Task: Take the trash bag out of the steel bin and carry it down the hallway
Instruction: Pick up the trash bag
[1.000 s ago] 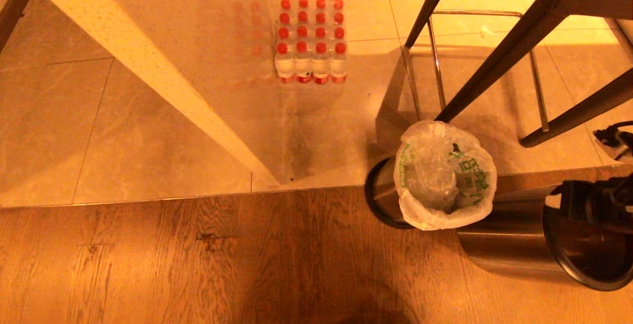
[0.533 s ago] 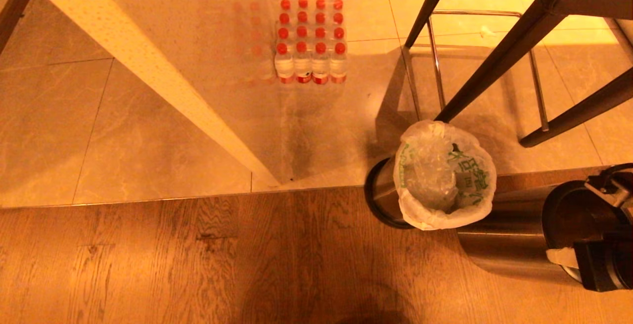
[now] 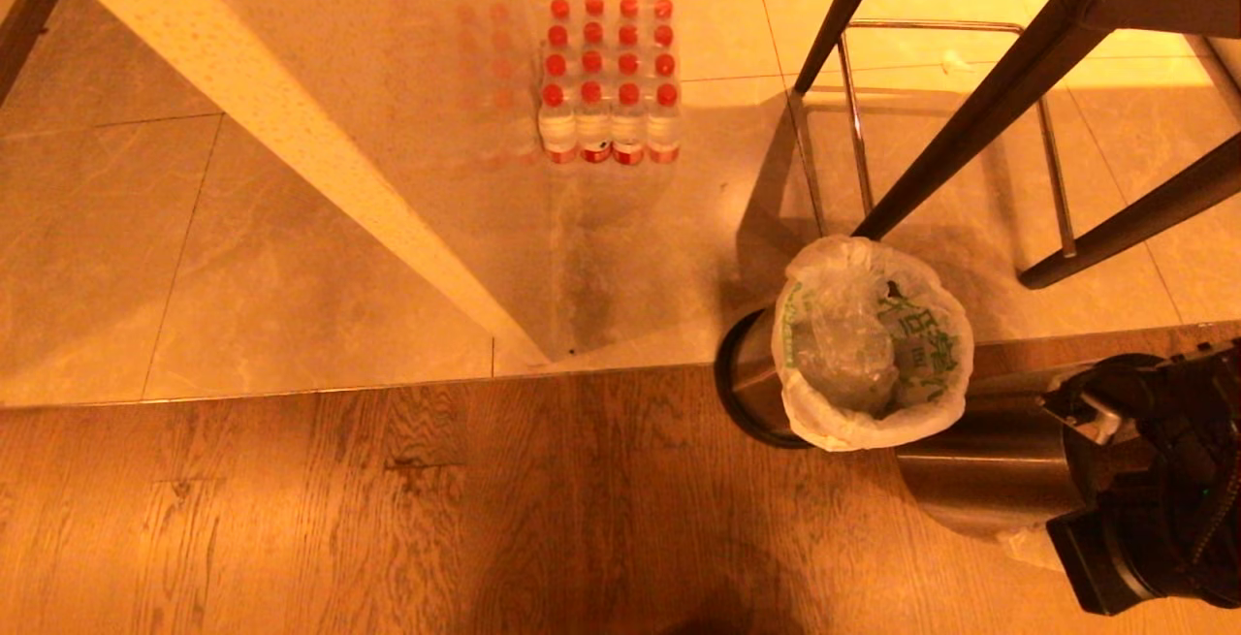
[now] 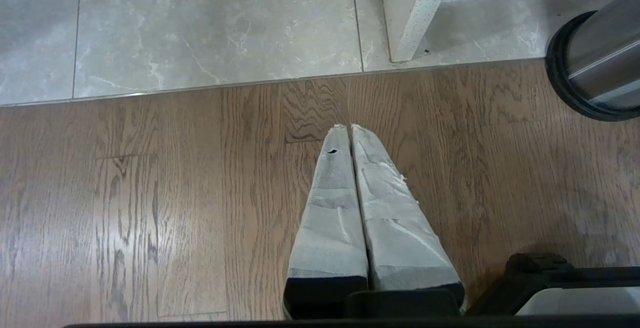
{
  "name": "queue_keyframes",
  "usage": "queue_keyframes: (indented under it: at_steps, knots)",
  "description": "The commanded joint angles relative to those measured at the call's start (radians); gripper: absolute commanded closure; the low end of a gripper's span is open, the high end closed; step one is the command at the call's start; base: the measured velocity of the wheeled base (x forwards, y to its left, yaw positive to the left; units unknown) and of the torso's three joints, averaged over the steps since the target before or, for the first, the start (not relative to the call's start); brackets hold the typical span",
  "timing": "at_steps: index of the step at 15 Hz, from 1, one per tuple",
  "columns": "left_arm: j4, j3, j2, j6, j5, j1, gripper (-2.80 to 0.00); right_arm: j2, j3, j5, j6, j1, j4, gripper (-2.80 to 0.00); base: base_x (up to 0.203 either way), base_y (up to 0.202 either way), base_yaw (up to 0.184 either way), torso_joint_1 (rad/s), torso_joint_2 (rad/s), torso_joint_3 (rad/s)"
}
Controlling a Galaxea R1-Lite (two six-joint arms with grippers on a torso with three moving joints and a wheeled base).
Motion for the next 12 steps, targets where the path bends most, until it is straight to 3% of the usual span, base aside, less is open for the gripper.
queue_keyframes:
  at_steps: [1,3,4,9,12]
  knots:
    - [0.0,0.0,0.0,0.0,0.0,-0.001,0.0,0.043,0.0,0.0,-0.04,0.036,-0.002,-2.8,0.0,0.0,0.0,0.0,0.0,0.0]
    - [0.0,-0.001,0.0,0.0,0.0,-0.001,0.0,0.053,0.028,0.003,-0.135,0.039,-0.031,-2.8,0.0,0.0,0.0,0.0,0.0,0.0]
    - [0.0,0.0,0.0,0.0,0.0,-0.001,0.0,0.07,0.025,0.006,-0.14,0.039,-0.037,-2.8,0.0,0.0,0.0,0.0,0.0,0.0]
    - [0.0,0.0,0.0,0.0,0.0,0.0,0.0,0.141,-0.051,0.006,-0.047,0.005,-0.297,-2.8,0.0,0.0,0.0,0.0,0.0,0.0]
    - [0.0,0.0,0.0,0.0,0.0,-0.001,0.0,0.206,-0.04,0.002,-0.04,-0.009,-0.438,-2.8,0.0,0.0,0.0,0.0,0.0,0.0]
